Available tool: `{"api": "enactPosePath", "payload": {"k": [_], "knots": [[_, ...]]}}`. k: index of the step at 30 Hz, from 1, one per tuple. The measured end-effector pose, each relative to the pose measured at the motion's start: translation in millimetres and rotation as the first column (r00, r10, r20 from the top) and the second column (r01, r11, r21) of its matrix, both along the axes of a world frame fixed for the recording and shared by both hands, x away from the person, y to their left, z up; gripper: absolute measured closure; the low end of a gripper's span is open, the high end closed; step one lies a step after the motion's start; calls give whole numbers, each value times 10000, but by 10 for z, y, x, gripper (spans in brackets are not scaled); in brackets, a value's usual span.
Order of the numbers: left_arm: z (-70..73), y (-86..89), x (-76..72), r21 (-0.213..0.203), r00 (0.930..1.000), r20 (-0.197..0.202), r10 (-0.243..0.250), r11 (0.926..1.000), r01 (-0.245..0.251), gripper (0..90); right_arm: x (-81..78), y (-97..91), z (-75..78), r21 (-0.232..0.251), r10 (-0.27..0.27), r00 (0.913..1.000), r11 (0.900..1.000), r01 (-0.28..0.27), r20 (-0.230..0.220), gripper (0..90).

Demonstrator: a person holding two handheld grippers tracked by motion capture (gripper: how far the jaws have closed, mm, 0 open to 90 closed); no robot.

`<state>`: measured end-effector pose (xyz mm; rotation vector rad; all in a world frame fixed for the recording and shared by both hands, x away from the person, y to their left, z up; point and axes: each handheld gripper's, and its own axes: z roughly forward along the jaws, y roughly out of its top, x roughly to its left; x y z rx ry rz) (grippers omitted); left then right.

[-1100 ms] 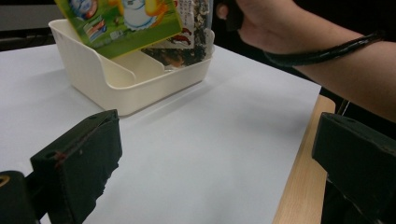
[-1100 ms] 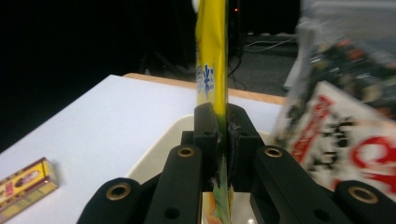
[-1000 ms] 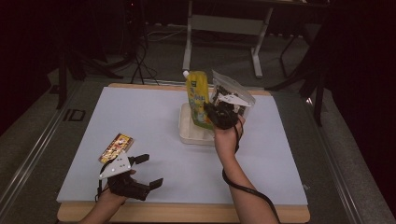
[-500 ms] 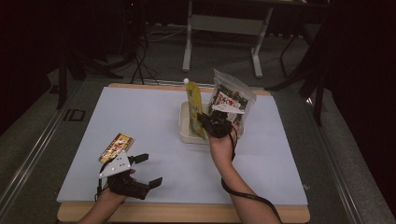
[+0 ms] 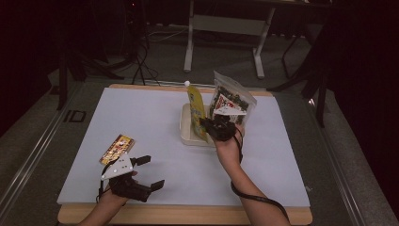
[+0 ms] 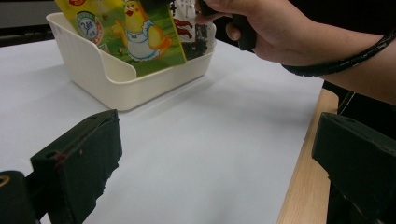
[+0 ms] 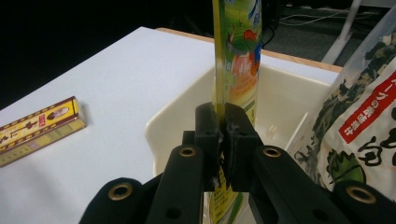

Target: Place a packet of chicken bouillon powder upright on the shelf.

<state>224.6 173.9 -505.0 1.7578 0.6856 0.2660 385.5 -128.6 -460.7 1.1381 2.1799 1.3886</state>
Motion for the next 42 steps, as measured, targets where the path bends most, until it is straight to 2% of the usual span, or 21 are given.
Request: {"api": "enactPosePath", "payload": {"k": [8, 10, 11, 12, 13, 14, 16, 23, 28, 31, 33, 36, 37, 38, 40, 42], "knots": [[-17, -4, -11, 80, 9999, 48, -90, 9999, 89, 18, 24, -51, -36, -121, 406, 9991, 9991, -405, 133, 862], [-20, -4, -12, 101, 9999, 42, -105, 9999, 105, 18, 14, -59, -64, -501, 370, 9991, 9981, -358, 226, 862], [-20, -4, -12, 101, 9999, 42, -105, 9999, 105, 18, 14, -59, -64, -501, 370, 9991, 9981, -358, 226, 862], [-20, -4, -12, 101, 9999, 42, -105, 9999, 105, 18, 9, -70, -90, -493, 390, 9991, 9981, -382, 138, 862], [-26, -6, -6, 99, 9999, 24, -104, 9999, 104, 18, 8, -76, -180, -777, 488, 9988, 9957, -495, -107, 862], [-29, -7, -4, 113, 9999, 24, -105, 9999, 105, 18, -4, -90, -211, -595, 525, 9986, 9968, -526, -35, 862], [-32, -12, -1, 102, 10000, 14, -99, 9999, 99, 18, 6, -128, -215, -397, 478, 9987, 9980, -484, -172, 862], [-35, -13, 1, 244, 9999, 115, -111, 9996, 108, 18, -11, -86, -200, -714, 400, 9992, 9966, -401, -39, 858], [-32, -4, -8, 275, 9993, 361, -54, 9996, 45, 18, -20, -74, -199, -800, 299, 9995, 9964, -295, 39, 841], [-31, 1, -10, 299, 9984, 563, -44, 9996, 27, 18, -31, -67, -192, -817, 239, 9996, 9964, -228, 124, 768], [-31, 1, -12, 355, 9978, 668, -11, 9994, -13, 18, -44, -67, -178, -756, 253, 9995, 9969, -238, 195, 670], [-26, -3, -7, 356, 9977, 672, 18, 9994, -42, 18, -57, -66, -148, -684, 274, 9994, 9973, -260, 201, 586], [-23, -2, -7, 245, 9982, 599, 13, 9997, -28, 27, -61, -64, -113, -667, 438, 9989, 9969, -428, 137, 487], [-21, -2, -10, 194, 9983, 573, 67, 9998, -78, 37, -71, -70, -103, -580, 468, 9988, 9973, -457, 175, 448], [-5, -5, -13, 405, 9990, 418, 136, 9991, -152, 37, -95, -88, -71, -450, 528, 9982, 9977, -516, 267, 356], [3, 2, -14, 397, 9997, 171, 201, 9990, -208, 33, -122, -122, -40, -39, 556, 9982, 9985, -555, 219, 291]]}}
